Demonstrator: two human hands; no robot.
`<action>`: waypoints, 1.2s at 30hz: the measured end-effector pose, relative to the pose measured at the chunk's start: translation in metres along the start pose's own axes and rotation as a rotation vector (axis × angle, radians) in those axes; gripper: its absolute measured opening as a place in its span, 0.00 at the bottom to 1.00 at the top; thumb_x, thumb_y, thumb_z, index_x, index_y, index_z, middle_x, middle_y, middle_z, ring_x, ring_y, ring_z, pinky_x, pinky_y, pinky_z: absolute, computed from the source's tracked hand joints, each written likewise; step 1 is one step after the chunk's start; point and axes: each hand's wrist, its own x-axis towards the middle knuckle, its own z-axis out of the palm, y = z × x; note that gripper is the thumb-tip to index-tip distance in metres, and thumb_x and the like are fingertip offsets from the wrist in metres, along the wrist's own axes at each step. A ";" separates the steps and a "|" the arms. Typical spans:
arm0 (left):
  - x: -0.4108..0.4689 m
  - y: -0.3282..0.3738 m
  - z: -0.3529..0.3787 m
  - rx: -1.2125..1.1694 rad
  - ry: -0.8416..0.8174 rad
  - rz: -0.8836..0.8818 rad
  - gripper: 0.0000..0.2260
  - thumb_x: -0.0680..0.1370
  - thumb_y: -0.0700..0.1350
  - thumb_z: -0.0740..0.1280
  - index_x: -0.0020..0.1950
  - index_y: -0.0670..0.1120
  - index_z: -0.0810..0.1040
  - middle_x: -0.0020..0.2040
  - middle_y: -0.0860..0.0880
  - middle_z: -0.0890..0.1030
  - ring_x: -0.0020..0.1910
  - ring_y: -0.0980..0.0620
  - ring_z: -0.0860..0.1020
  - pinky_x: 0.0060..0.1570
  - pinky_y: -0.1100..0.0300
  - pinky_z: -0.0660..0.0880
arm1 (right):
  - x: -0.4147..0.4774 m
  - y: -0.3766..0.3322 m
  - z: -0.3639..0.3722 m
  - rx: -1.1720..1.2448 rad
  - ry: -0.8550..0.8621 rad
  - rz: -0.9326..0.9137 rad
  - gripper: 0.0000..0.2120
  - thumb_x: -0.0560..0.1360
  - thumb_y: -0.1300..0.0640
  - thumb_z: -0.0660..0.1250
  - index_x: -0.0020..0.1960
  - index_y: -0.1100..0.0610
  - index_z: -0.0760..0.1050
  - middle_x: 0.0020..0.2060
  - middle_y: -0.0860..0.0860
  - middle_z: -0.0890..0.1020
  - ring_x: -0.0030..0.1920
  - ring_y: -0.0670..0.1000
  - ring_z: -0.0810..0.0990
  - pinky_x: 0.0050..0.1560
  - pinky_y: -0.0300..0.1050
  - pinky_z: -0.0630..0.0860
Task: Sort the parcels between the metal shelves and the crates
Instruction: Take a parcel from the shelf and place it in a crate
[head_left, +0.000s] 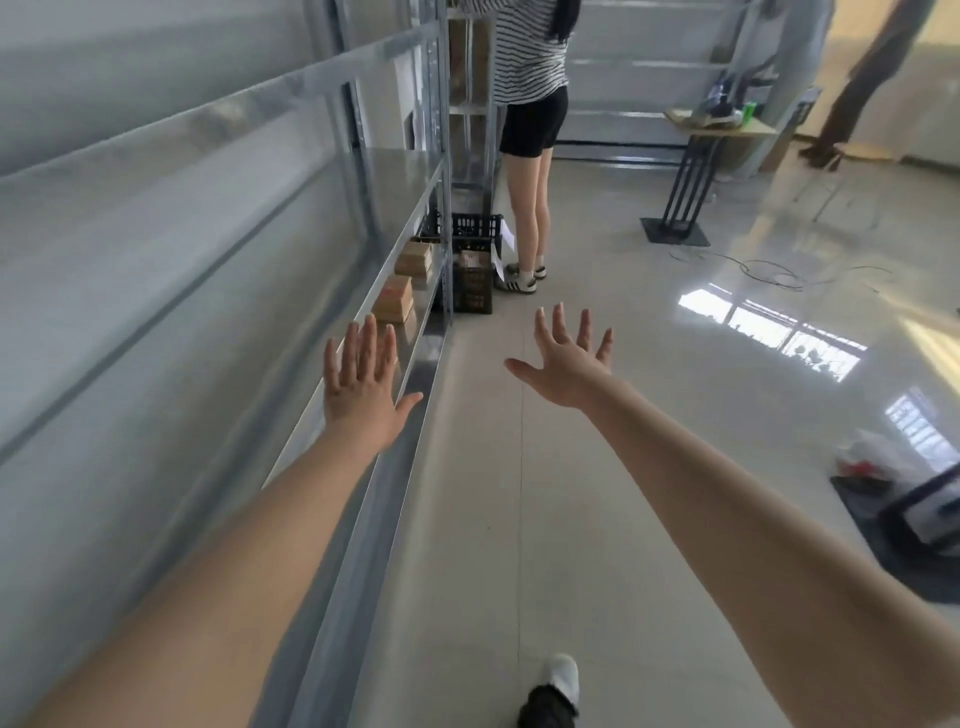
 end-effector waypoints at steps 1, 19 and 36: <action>0.021 0.005 0.001 0.002 0.025 -0.012 0.39 0.80 0.68 0.45 0.76 0.46 0.27 0.72 0.43 0.24 0.77 0.43 0.30 0.62 0.44 0.19 | 0.020 0.007 -0.008 -0.008 0.007 0.005 0.41 0.79 0.31 0.50 0.81 0.49 0.34 0.79 0.51 0.34 0.77 0.61 0.29 0.74 0.69 0.33; 0.310 0.050 0.022 0.090 0.047 -0.288 0.39 0.80 0.66 0.49 0.79 0.46 0.32 0.79 0.43 0.32 0.78 0.43 0.35 0.64 0.45 0.20 | 0.374 0.033 -0.095 -0.084 0.010 -0.263 0.40 0.80 0.33 0.52 0.81 0.49 0.36 0.80 0.50 0.35 0.78 0.60 0.31 0.75 0.67 0.33; 0.487 0.043 0.107 0.040 0.012 -0.655 0.40 0.79 0.66 0.56 0.81 0.45 0.41 0.80 0.43 0.39 0.80 0.43 0.39 0.74 0.46 0.32 | 0.624 -0.067 -0.082 -0.323 -0.102 -0.736 0.38 0.81 0.34 0.48 0.81 0.49 0.36 0.80 0.51 0.36 0.78 0.61 0.32 0.75 0.66 0.33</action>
